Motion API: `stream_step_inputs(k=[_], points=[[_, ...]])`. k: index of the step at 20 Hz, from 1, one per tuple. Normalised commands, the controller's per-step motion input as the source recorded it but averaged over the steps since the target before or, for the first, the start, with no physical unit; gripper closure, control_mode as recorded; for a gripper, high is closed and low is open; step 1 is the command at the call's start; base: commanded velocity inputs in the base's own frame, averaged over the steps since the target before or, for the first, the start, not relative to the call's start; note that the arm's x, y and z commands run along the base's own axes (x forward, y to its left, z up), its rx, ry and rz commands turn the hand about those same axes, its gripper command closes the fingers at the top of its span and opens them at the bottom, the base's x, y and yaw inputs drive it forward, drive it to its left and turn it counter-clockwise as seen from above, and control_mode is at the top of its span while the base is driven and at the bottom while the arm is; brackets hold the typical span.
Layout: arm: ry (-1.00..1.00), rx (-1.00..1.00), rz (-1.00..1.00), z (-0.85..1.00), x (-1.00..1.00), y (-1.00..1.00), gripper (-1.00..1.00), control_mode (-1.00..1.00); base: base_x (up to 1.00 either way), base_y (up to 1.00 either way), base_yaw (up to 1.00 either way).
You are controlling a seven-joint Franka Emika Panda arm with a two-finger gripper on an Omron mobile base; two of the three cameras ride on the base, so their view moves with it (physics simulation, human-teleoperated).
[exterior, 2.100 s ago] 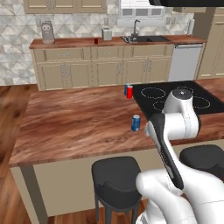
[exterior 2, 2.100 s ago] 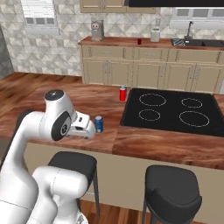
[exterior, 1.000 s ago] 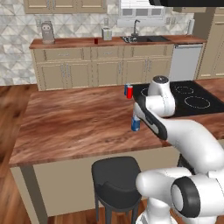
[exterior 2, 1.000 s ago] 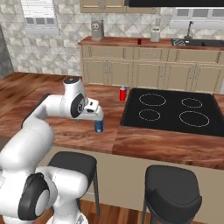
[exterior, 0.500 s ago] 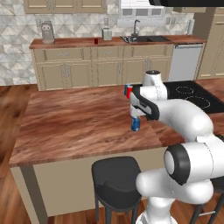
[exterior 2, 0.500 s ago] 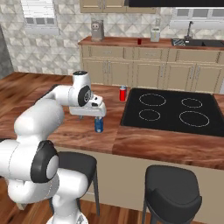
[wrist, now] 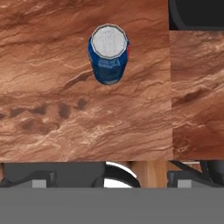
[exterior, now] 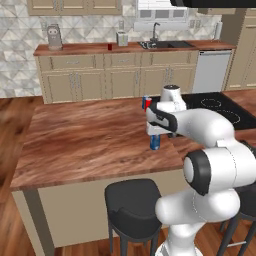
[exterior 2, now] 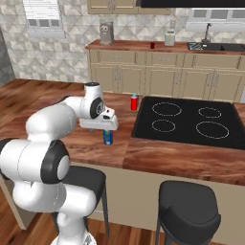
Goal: Four empty soda cans are scattered around the kitchen. Gather all the cans and cluster them next to the stove for recycling.
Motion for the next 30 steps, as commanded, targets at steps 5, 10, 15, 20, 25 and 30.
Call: stream_step_inputs(k=[5,10,15,20,25,30], points=[[-0.05,0.0,0.0,-0.08,0.17,0.01,-1.0,-1.0,0.0,0.0,0.0],[-0.01,0.0,0.0,-0.06,0.23,0.0,-1.0,-1.0,0.0,0.0,0.0],[0.0,0.0,0.0,-0.06,0.24,0.0,-1.0,-1.0,0.0,0.0,0.0],[0.0,0.0,0.0,-0.04,0.26,0.0,-1.0,-1.0,0.0,0.0,0.0],[0.0,0.0,0.0,-0.06,0.22,0.0,-1.0,-1.0,0.0,0.0,0.0],[0.0,0.0,0.0,-0.14,0.18,0.0,-1.0,-1.0,0.0,0.0,0.0]])
